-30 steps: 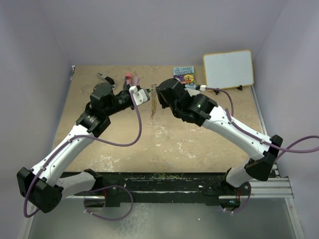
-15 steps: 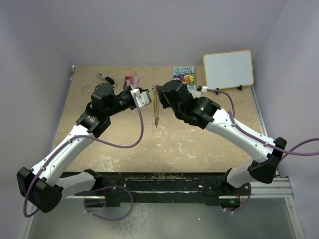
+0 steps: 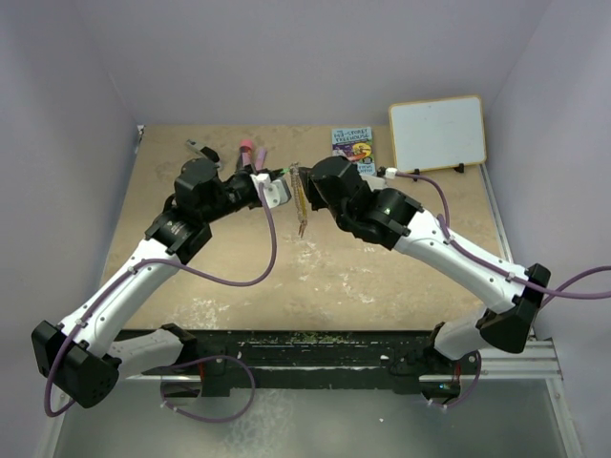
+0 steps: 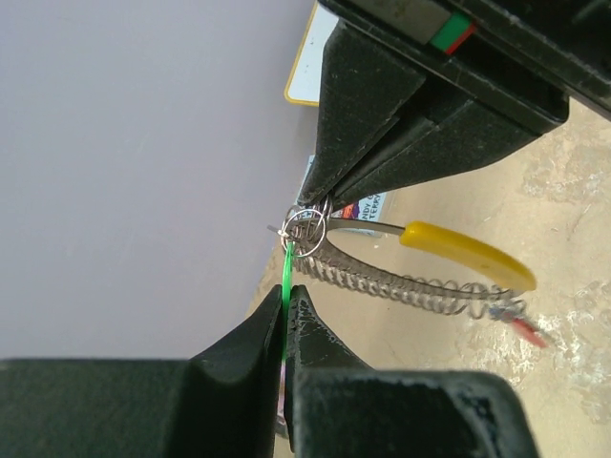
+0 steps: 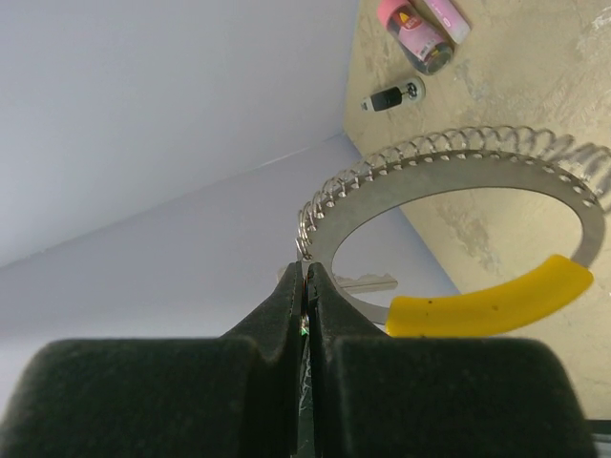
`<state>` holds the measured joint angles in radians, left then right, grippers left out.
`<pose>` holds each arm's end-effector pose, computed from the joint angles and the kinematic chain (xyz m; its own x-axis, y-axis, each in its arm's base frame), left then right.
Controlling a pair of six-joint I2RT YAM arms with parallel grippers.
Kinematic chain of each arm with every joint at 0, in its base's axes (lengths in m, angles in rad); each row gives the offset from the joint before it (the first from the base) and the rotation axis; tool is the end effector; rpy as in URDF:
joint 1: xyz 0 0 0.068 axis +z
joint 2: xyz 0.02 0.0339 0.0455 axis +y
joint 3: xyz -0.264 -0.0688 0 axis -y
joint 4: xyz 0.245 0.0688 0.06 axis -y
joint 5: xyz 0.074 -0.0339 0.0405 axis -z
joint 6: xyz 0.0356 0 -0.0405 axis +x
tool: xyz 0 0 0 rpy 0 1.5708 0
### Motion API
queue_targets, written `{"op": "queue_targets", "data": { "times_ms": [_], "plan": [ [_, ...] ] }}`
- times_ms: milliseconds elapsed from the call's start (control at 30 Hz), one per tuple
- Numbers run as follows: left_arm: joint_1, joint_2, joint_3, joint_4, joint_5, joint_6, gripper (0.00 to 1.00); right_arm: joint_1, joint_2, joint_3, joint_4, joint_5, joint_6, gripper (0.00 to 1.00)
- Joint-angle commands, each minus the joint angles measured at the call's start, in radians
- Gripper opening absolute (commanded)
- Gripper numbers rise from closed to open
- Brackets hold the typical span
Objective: Put the keys on the keyring
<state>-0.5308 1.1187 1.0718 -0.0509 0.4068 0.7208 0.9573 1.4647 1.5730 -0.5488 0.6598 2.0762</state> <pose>0.2157 -0.1430 0.3890 0.4677 0.4283 -0.7732 0.6600 0.4126 0.6278 0.2029 0.2503 0.4186 -0.1671 0.9635 0.2093 0.3730 -0.1347 0.9180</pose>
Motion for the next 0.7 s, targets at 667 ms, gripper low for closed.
{"op": "queue_targets", "data": {
  "times_ms": [667],
  "plan": [
    [0.006, -0.009, 0.039, -0.026, -0.048, 0.035, 0.03, 0.003, -0.074, -0.030, 0.080, 0.007, 0.096, 0.00]
  ]
}}
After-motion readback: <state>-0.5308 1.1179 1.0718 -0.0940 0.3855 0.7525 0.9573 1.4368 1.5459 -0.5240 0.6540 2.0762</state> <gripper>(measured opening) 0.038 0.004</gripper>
